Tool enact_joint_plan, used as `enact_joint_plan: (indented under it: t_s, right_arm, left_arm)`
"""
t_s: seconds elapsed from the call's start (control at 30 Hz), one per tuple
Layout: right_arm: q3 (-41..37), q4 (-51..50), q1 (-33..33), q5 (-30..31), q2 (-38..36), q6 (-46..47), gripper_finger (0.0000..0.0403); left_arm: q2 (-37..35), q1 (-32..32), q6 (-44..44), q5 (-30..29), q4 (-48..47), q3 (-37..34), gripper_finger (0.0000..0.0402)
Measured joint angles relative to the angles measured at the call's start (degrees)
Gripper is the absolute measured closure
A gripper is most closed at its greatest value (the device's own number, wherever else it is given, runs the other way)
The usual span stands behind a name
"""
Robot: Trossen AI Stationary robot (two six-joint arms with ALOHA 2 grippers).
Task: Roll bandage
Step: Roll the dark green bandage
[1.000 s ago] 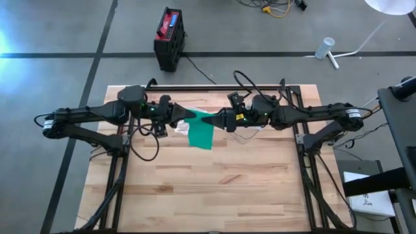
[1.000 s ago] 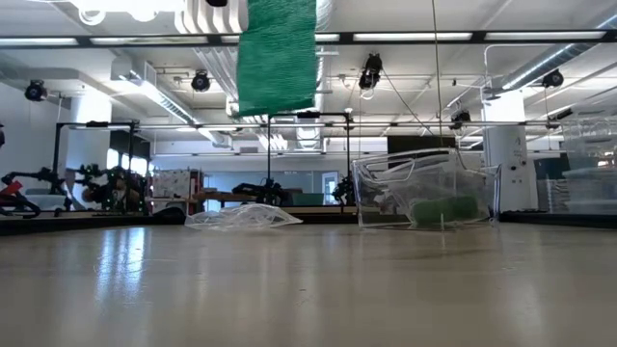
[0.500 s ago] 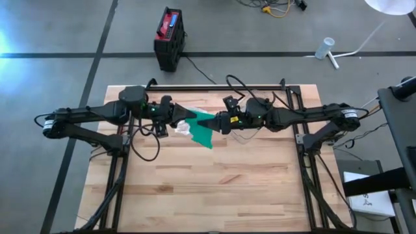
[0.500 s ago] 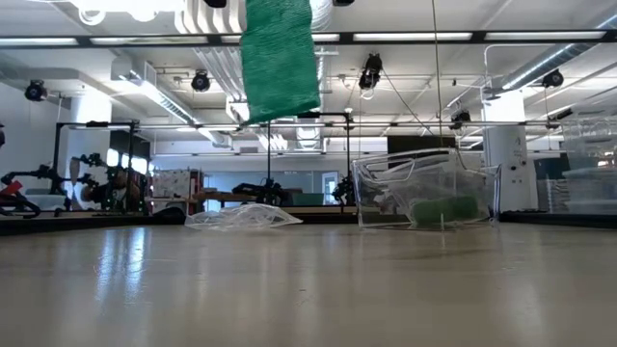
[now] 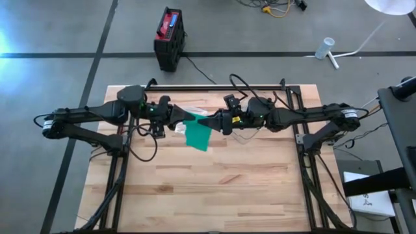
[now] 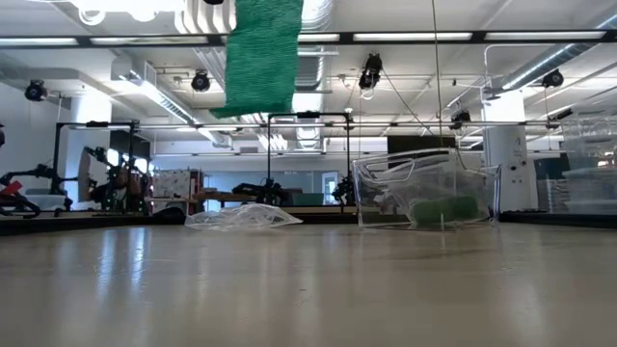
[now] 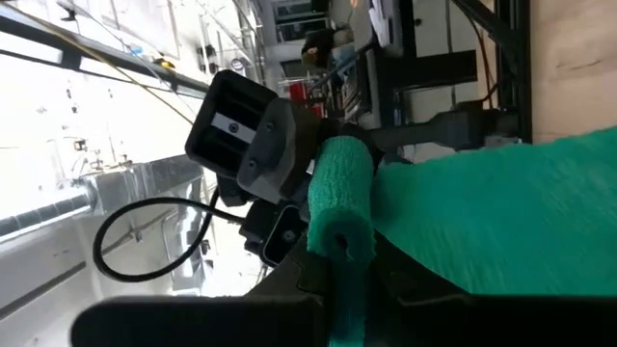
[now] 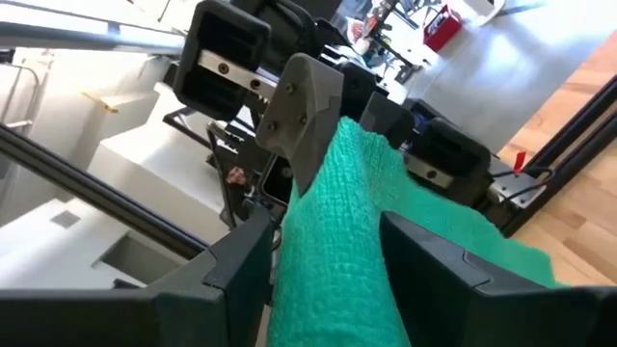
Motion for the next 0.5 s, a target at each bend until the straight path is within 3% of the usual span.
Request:
enact_joint_plan:
  t_s: [0.5]
  right_arm:
    - [0.0, 0.9, 0.6, -0.1, 0.0, -0.4, 0.0226]
  left_arm:
    - [0.0, 0.1, 0.0, -0.1, 0.0, 0.0, 0.0391]
